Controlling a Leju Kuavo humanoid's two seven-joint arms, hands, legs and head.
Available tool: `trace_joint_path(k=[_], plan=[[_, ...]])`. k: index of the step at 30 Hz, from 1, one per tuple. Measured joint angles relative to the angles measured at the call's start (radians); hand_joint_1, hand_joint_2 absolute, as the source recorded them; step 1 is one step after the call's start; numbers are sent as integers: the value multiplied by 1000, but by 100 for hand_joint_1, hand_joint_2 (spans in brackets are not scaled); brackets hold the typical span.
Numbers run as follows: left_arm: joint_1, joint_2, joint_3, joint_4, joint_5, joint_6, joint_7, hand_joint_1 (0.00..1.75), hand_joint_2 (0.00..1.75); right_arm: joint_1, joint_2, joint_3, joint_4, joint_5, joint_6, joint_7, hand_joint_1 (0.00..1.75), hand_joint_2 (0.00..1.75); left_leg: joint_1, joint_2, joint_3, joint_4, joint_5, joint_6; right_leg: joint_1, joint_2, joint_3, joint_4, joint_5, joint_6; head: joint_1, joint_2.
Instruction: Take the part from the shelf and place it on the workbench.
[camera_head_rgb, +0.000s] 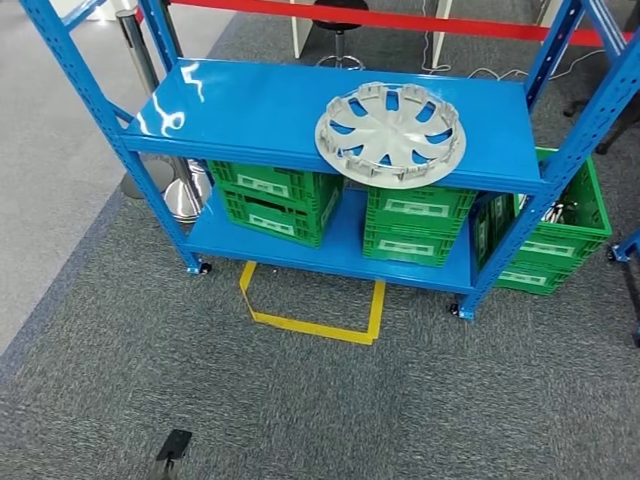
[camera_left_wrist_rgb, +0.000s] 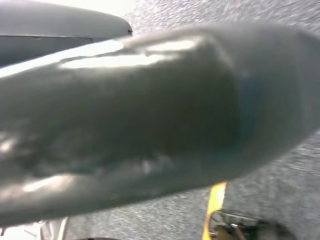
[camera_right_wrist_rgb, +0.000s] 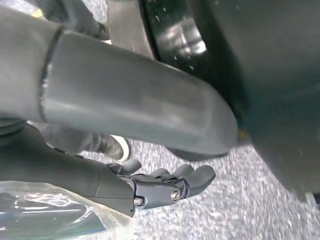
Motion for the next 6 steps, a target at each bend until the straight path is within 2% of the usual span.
trace_joint_path(k=[1,2,3,4,5,6], plan=[[-1,0,0,0,0,-1,0,0,0,1,0,0,0,-1,0,1,0,0,3,0,-41,72,-21,-4,0,-1,8,0,-6,-3,-1,0],[0,0,0,0,-1,-1,1,0,0,2,0,0,0,-2,0,1,0,0,5,0,-78,130,-30,-7,0,0,16,0,-13,-4,0,0],[1,0,0,0,-1,-1,1,0,0,4,0,0,0,-3,0,2,0,0,7,0,-101,154,-20,-8,0,1,25,0,-20,-4,0,0],[2,0,0,0,-2,0,1,0,0,4,0,0,0,-6,0,3,0,0,8,0,-108,141,11,-7,0,3,35,0,-27,-4,-1,0],[3,0,0,0,-3,0,1,0,0,5,0,-1,0,-8,0,4,0,0,8,1,-98,91,60,-4,0,5,48,0,-36,-2,0,0],[3,0,0,0,-4,1,1,0,0,5,0,-1,0,-9,0,5,0,0,8,1,-91,63,86,-2,0,6,54,0,-40,-1,-1,0]])
